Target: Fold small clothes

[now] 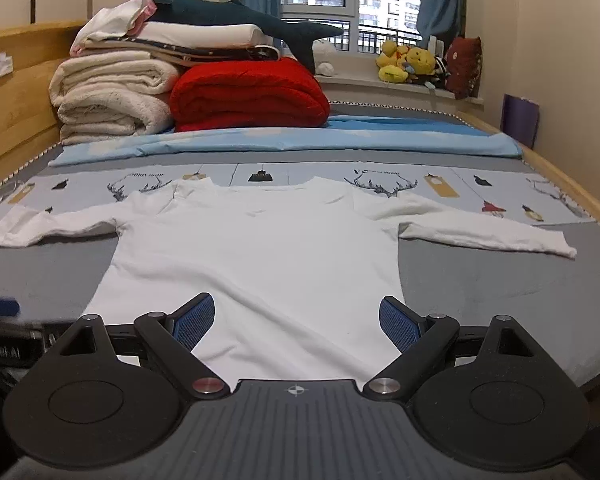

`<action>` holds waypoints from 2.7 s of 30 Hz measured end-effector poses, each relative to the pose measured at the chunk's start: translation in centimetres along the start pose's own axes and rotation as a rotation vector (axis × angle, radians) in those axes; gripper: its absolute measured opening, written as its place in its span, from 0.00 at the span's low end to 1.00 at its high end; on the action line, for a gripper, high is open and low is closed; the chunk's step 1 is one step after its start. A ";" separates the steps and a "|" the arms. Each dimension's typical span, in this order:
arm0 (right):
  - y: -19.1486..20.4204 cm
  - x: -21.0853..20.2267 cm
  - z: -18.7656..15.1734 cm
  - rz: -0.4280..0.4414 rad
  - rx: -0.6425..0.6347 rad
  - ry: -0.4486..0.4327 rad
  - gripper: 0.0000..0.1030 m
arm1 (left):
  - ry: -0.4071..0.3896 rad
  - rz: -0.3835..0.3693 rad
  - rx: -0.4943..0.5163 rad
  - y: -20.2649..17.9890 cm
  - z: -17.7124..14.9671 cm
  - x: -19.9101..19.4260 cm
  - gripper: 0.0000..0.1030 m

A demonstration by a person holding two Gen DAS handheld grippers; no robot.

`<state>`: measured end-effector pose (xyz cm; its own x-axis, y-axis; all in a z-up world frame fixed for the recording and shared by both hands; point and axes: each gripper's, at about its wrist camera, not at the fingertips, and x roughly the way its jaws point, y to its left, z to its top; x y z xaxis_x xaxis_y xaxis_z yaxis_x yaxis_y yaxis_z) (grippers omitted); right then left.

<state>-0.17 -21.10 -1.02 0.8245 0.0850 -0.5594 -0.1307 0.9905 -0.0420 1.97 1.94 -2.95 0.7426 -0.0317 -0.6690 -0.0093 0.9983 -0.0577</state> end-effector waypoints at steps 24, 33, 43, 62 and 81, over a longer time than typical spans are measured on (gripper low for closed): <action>0.5 1.9 -0.1 0.026 0.007 0.041 0.87 | -0.015 0.045 0.032 0.9 0.4 1.7 1.00; -0.1 1.9 0.1 -0.002 0.038 0.020 0.87 | -0.069 0.127 0.052 0.7 0.2 1.4 1.00; 0.4 2.1 0.0 0.019 0.029 0.043 0.86 | -0.012 0.093 0.028 0.8 0.2 2.0 1.00; 0.2 2.7 0.0 -0.005 0.034 0.073 0.86 | 0.002 0.074 0.020 1.0 0.4 2.3 1.00; -8.6 7.8 -1.0 -0.240 0.204 0.295 0.81 | 0.274 0.093 -0.244 10.6 2.2 8.7 0.62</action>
<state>6.82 -29.04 -5.82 0.6217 -0.1560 -0.7676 0.1819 0.9819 -0.0522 9.81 12.37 -7.81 0.5247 0.0141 -0.8512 -0.2526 0.9574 -0.1399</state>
